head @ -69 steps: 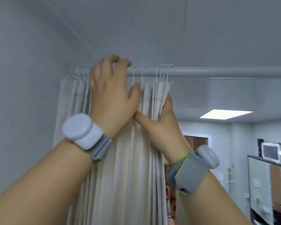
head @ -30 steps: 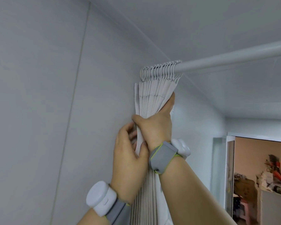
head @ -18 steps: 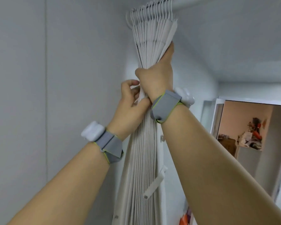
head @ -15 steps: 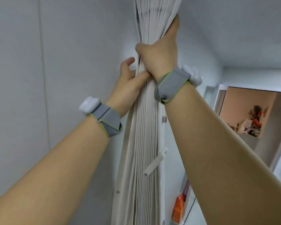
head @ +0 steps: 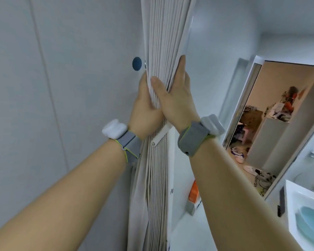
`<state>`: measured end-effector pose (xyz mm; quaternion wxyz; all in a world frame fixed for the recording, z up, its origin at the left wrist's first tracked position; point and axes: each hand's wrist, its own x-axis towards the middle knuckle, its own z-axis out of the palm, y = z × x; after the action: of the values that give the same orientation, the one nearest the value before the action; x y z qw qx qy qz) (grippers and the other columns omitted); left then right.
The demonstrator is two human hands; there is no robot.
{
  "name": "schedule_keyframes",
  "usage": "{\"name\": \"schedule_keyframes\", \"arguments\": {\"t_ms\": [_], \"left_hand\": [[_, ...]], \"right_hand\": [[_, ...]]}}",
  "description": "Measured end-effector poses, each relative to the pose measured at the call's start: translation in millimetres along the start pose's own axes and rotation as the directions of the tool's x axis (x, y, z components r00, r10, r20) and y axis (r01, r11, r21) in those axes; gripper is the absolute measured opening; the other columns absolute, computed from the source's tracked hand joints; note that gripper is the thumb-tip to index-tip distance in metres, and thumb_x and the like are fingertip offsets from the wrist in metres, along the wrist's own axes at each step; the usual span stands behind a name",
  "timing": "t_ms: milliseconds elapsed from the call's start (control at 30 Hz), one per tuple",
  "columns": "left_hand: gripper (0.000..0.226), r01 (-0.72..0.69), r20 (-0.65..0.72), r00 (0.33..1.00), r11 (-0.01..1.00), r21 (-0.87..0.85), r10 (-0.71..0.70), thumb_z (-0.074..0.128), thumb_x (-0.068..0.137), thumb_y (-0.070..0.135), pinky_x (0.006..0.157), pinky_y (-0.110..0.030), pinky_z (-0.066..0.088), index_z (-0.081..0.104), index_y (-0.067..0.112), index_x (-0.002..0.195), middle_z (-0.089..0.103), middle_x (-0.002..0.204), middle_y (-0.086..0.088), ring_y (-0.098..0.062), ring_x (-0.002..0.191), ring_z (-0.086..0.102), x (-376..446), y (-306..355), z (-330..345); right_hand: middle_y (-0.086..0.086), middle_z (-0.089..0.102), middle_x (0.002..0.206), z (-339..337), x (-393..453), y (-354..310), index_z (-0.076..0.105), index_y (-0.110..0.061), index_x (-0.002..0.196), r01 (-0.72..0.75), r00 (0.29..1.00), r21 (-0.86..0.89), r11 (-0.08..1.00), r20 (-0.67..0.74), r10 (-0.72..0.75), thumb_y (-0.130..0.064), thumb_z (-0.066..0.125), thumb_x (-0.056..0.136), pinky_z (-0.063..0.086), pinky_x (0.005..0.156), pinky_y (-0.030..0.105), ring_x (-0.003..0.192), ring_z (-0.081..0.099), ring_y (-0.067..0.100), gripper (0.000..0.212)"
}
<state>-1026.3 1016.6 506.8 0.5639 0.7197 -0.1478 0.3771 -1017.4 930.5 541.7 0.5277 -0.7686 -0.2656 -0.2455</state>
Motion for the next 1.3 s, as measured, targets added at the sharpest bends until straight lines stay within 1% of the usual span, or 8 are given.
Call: {"name": "schedule_keyframes", "arguments": {"t_ms": [100, 167, 367, 733, 967, 1067, 1200, 1300], "left_hand": [[0.018, 0.161, -0.045, 0.986, 0.986, -0.048, -0.164, 0.046, 0.094, 0.035, 0.086, -0.023, 0.047, 0.054, 0.029, 0.108, 0.058, 0.097, 0.017, 0.014, 0.087, 0.057, -26, -27, 10], [0.032, 0.254, -0.068, 0.962, 0.960, -0.118, -0.263, 0.037, 0.087, 0.053, 0.098, -0.038, 0.046, 0.055, 0.028, 0.096, 0.063, 0.101, 0.002, -0.005, 0.097, 0.059, -40, -43, 9], [0.042, 0.285, -0.003, 0.959, 0.957, -0.049, -0.285, 0.036, 0.101, 0.029, 0.087, -0.021, 0.044, 0.043, 0.006, 0.136, 0.056, 0.101, 0.017, 0.016, 0.089, 0.054, -72, -56, 8], [0.029, 0.338, 0.115, 0.930, 0.935, 0.110, -0.350, 0.051, 0.092, 0.018, 0.095, -0.032, 0.050, 0.051, 0.037, 0.113, 0.063, 0.107, 0.010, -0.002, 0.102, 0.061, -169, -120, 1], [0.037, 0.316, -0.088, 0.949, 0.904, 0.287, -0.304, 0.044, 0.088, 0.048, 0.106, -0.033, 0.039, 0.052, 0.040, 0.123, 0.050, 0.123, 0.014, -0.005, 0.122, 0.046, -174, -128, 7], [0.044, 0.353, -0.004, 0.934, 0.922, 0.161, -0.357, 0.059, 0.087, 0.018, 0.094, -0.022, 0.046, 0.048, 0.033, 0.127, 0.052, 0.118, 0.004, 0.002, 0.108, 0.053, -182, -127, 7], [0.090, 0.578, 0.187, 0.806, 0.815, -0.045, -0.561, 0.057, 0.084, -0.013, 0.077, -0.016, 0.051, 0.011, 0.031, 0.147, 0.058, 0.122, -0.004, -0.008, 0.095, 0.066, -205, -148, 7], [0.062, 0.616, 0.285, 0.720, 0.772, 0.159, -0.633, 0.059, 0.085, -0.010, 0.082, -0.021, 0.052, 0.034, 0.018, 0.134, 0.062, 0.108, 0.005, -0.026, 0.114, 0.059, -215, -168, 16]], "right_hand": [[-0.006, 0.014, 0.157, 21, -33, 12, -0.006, -0.030, 0.152, 0.020, 0.996, 0.024, 1.000, -0.086, -0.018, -0.027, 0.054, 0.093, 0.020, 0.098, -0.003, 0.138, 0.020, -0.004, 0.085], [-0.007, 0.009, 0.160, 32, -49, 20, -0.005, -0.024, 0.153, 0.063, 0.989, 0.001, 0.998, -0.130, -0.063, -0.016, 0.055, 0.090, 0.010, 0.098, -0.008, 0.143, 0.009, -0.006, 0.087], [-0.023, 0.014, 0.151, 40, -80, 49, -0.007, -0.024, 0.153, -0.009, 0.993, 0.124, 0.992, -0.118, 0.024, -0.018, 0.061, 0.087, 0.019, 0.106, 0.002, 0.132, 0.014, -0.021, 0.095], [-0.009, 0.040, 0.149, 89, -175, 140, 0.004, -0.026, 0.153, -0.512, 0.857, 0.154, 0.845, 0.167, 0.488, -0.030, 0.049, 0.094, 0.035, 0.107, 0.020, 0.130, 0.042, 0.001, 0.075], [-0.003, 0.055, 0.135, 92, -178, 153, 0.020, -0.022, 0.149, -0.547, 0.829, 0.108, 0.830, 0.206, 0.520, -0.034, 0.049, 0.083, 0.046, 0.103, 0.034, 0.121, 0.055, 0.009, 0.073], [-0.001, 0.051, 0.137, 93, -183, 158, 0.024, -0.021, 0.146, -0.538, 0.834, -0.005, 0.843, 0.137, 0.534, -0.045, 0.051, 0.073, 0.039, 0.108, 0.047, 0.127, 0.049, 0.018, 0.082], [0.001, 0.047, 0.136, 83, -192, 170, 0.029, -0.021, 0.143, -0.499, 0.855, -0.168, 0.850, 0.065, 0.514, -0.048, 0.058, 0.072, 0.033, 0.109, 0.052, 0.130, 0.042, 0.021, 0.082], [0.004, 0.048, 0.135, 78, -204, 185, 0.029, -0.022, 0.144, -0.584, 0.812, 0.001, 0.812, 0.011, 0.584, -0.045, 0.066, 0.067, 0.049, 0.098, 0.043, 0.124, 0.048, 0.021, 0.088]]}}
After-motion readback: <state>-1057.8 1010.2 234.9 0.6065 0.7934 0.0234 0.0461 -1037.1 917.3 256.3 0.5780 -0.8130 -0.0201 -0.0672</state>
